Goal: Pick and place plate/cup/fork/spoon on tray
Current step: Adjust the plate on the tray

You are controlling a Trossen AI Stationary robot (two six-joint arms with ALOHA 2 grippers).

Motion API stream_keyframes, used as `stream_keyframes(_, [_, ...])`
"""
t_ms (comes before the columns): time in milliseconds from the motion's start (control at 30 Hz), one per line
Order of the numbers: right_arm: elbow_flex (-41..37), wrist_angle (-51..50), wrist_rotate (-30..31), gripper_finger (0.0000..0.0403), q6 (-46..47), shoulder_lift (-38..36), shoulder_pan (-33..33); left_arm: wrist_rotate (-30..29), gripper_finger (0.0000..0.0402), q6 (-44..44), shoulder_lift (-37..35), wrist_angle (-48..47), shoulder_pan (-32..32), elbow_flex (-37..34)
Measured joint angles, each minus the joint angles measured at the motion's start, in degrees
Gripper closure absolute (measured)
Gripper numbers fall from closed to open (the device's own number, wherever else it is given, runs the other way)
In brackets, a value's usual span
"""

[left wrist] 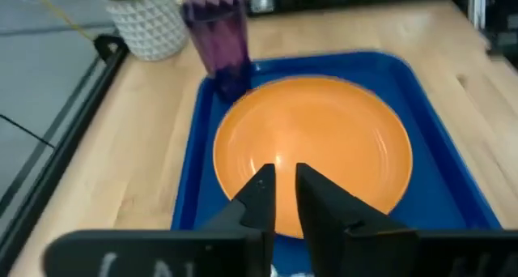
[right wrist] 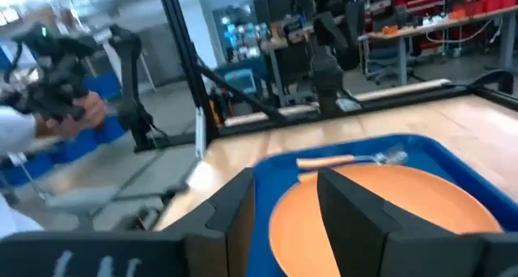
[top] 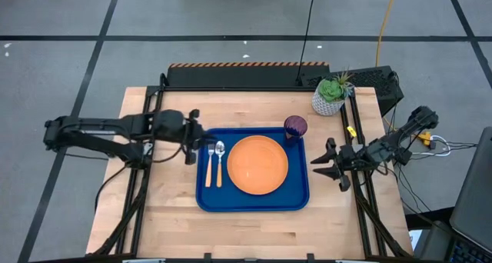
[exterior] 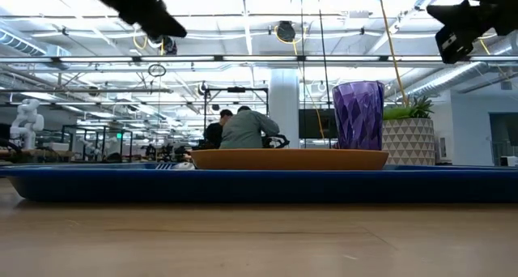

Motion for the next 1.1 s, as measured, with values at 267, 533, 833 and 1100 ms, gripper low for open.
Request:
stream_keyframes(267, [0.0,-10.5,3.0,0.0273,-2.6,-4.3,0.0,-0.9,0.0396,-3.6,-8.5,12.7,-0.6,-12.8])
stream_keyframes(533, [0.0,-21.6,10.3,0.0276,-2.1,-4.8,-0.1,-8.0,0.0399,-1.5,-13.4,19.4,-0.5,-20.2])
stream_keyframes(833, [0.0,-27.4,10.0,0.0393,-1.1,-6.6,-2.8,-9.4,0.04,-2.8,-15.0,27.8,1.6,-27.4])
stream_keyframes(1100, [-2.7,-22.1,4.1,0.0402,-1.6,-7.1,-6.6,-7.4,0.04,-4.4,-14.9,30.2,3.3,-31.0])
